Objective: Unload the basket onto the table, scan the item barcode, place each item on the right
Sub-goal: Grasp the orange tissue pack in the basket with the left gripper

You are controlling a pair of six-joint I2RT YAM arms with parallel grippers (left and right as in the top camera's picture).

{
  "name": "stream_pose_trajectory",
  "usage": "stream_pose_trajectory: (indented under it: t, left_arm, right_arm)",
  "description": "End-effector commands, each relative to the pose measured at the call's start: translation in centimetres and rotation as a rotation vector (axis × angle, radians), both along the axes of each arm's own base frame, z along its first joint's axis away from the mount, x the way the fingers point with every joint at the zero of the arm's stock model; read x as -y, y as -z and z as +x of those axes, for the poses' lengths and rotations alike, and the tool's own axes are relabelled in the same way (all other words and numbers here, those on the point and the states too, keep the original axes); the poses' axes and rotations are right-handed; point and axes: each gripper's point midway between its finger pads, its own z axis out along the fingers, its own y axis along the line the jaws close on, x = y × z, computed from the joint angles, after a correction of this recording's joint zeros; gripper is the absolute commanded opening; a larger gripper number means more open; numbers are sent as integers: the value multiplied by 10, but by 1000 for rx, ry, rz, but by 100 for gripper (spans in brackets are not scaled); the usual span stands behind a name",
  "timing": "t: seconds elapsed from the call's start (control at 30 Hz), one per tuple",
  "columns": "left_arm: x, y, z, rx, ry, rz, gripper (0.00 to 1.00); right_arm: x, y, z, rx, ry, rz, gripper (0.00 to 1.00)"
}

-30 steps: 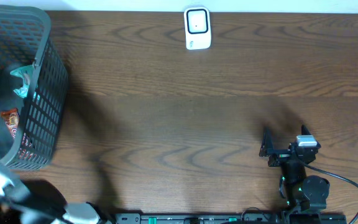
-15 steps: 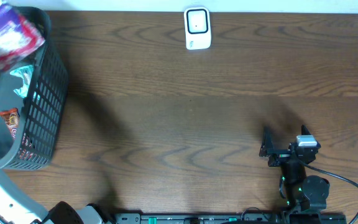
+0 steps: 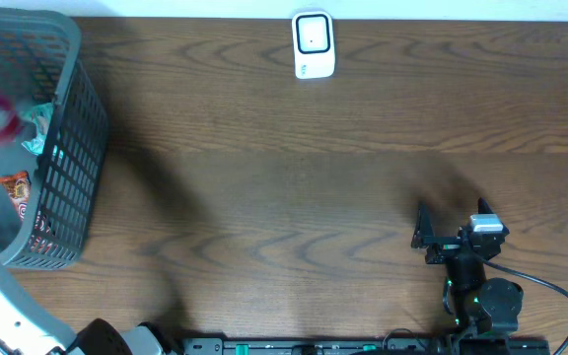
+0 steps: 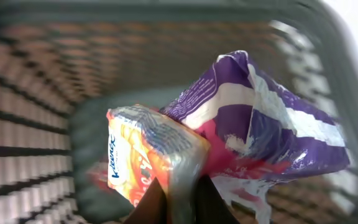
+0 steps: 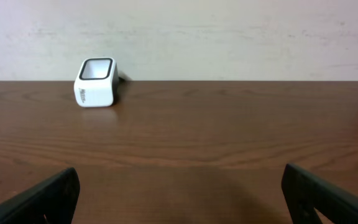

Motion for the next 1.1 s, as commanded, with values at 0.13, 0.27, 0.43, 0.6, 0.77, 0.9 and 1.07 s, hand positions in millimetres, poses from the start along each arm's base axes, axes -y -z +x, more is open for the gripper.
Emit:
stream_pose_trajectory:
  t: [0.13, 0.27, 0.43, 0.6, 0.77, 0.9, 1.07]
  left_arm:
    - [-31, 33, -22, -221, -141, 48, 7]
    - [-31, 61, -22, -316, -131, -18, 7]
    - [-30, 96, -24, -438, -117, -105, 7]
    - [-28, 129, -26, -555, -103, -189, 7]
    - [-26, 145, -28, -611, -96, -229, 7]
    - [-26, 145, -28, -612, -96, -230, 7]
    - [-25, 145, -29, -616, -96, -232, 8]
  right_arm:
    - [2, 0, 0, 1, 13, 9, 99]
    - [2, 0, 0, 1, 13, 9, 99]
    - [2, 0, 0, 1, 13, 9, 99]
    - [2, 0, 0, 1, 13, 9, 99]
    - [2, 0, 0, 1, 13, 9, 99]
    - [2, 0, 0, 1, 13, 9, 99]
    - [2, 0, 0, 1, 13, 9, 99]
